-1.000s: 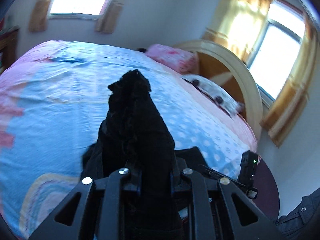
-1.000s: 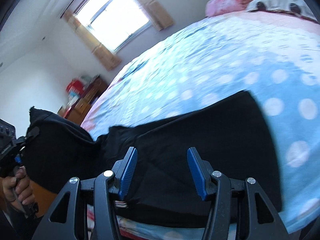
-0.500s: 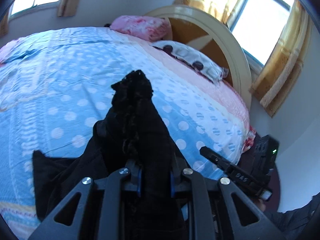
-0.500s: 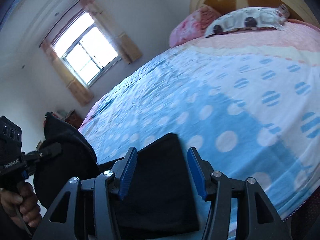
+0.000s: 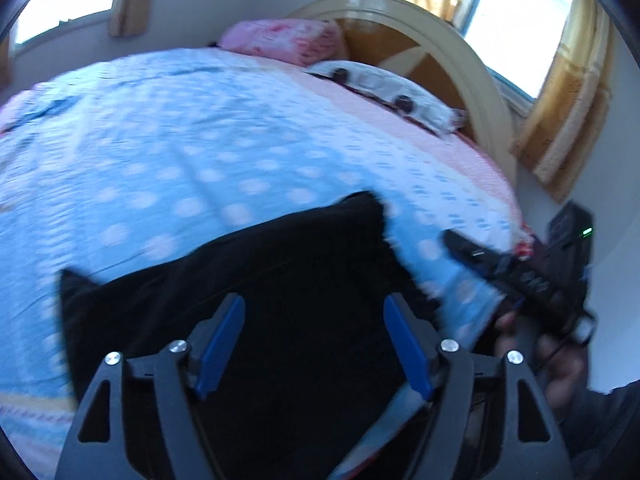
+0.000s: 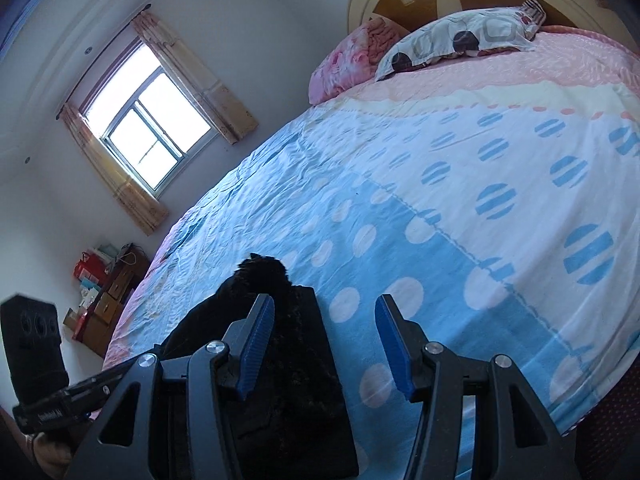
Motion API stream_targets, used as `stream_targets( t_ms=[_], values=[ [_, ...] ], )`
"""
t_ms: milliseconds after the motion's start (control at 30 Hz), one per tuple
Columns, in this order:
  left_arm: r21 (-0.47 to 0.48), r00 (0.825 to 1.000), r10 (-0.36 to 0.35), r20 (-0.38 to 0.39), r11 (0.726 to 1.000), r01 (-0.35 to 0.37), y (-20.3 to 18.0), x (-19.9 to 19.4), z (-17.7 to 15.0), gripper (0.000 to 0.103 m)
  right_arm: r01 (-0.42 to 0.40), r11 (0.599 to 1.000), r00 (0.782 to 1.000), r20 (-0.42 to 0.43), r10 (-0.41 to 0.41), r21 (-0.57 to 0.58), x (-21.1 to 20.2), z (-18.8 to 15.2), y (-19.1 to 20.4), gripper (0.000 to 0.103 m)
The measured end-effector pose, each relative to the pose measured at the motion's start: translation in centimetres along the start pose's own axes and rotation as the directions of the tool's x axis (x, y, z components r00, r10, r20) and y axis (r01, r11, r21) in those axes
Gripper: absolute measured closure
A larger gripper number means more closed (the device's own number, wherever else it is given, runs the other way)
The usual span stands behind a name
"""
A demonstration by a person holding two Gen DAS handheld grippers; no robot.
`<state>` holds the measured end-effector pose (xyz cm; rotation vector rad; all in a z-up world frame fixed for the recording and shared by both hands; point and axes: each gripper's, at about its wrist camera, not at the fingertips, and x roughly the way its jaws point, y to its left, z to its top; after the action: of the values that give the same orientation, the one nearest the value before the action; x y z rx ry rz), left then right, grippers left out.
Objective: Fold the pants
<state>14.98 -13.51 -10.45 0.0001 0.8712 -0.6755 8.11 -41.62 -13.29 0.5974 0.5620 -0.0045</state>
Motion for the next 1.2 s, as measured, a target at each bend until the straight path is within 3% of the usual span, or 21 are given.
stream_targets(
  t_ms=[133,233,367,433,467,500,567,600,700,867,967,1100,1200],
  values=[
    [-0.027,0.989,0.142,0.030,0.990,-0.141,3.2,-1.7,-3.0,0.028,-0.065,0.989,0.995,-0.082,0.054,-0.135,0.1,-0.8,2.2,0.048],
    [-0.089,0.987,0.157,0.043,0.984,-0.153,5.3,-2.7,-4.8,0.028,-0.084,0.965,0.983,-0.178,0.040,-0.249,0.8,-2.2,3.5,0.048],
    [-0.124,0.980,0.190,0.063,0.976,-0.181,6.7,-3.1,-6.7,0.019,-0.046,0.954,0.959,-0.281,-0.042,-0.298,2.5,-3.3,3.0,0.048],
    [-0.138,0.979,0.189,0.071,0.974,-0.178,7.0,-3.1,-7.5,0.019,-0.049,0.949,0.951,-0.304,-0.051,-0.312,2.4,-3.7,3.2,0.056],
    [-0.141,0.979,0.189,0.073,0.974,-0.178,7.1,-3.1,-7.7,0.019,-0.039,0.941,0.951,-0.303,-0.069,-0.337,2.4,-3.8,3.5,0.067],
    [-0.140,0.978,0.195,0.075,0.973,-0.183,7.2,-2.9,-7.9,0.019,-0.032,0.928,0.949,-0.303,-0.089,-0.371,2.2,-3.9,4.0,0.072],
    [-0.114,0.974,0.211,0.082,0.973,-0.201,7.0,-2.6,-8.0,0.018,-0.040,0.912,0.944,-0.314,-0.100,-0.408,1.4,-3.8,4.9,0.076],
    [-0.104,0.972,0.219,0.083,0.972,-0.210,7.1,-2.5,-8.0,0.016,-0.044,0.911,0.942,-0.320,-0.098,-0.409,1.1,-3.6,5.1,0.086],
    [-0.087,0.968,0.234,0.090,0.970,-0.227,7.1,-2.2,-8.1,0.014,-0.091,0.949,0.921,-0.389,-0.035,-0.303,0.6,-2.7,4.4,0.086],
    [-0.080,0.966,0.239,0.094,0.970,-0.232,7.2,-1.9,-8.7,0.013,-0.013,0.987,0.878,-0.474,-0.066,-0.161,2.9,-3.3,-0.1,0.084],
    [-0.057,0.957,0.266,0.115,0.964,-0.261,6.9,-2.4,-8.9,0.012,0.004,0.996,0.890,-0.455,-0.043,-0.085,2.3,-2.4,-1.0,0.068],
    [-0.061,0.938,0.318,0.136,0.948,-0.312,7.4,-2.9,-9.3,0.007,0.101,0.970,0.934,-0.314,-0.169,-0.223,-0.3,-0.5,1.5,0.066],
    [-0.099,0.942,0.310,0.130,0.949,-0.299,8.0,-3.1,-9.8,0.007,0.001,0.960,0.960,-0.269,-0.079,-0.279,-0.9,1.1,5.7,0.059]
  ],
)
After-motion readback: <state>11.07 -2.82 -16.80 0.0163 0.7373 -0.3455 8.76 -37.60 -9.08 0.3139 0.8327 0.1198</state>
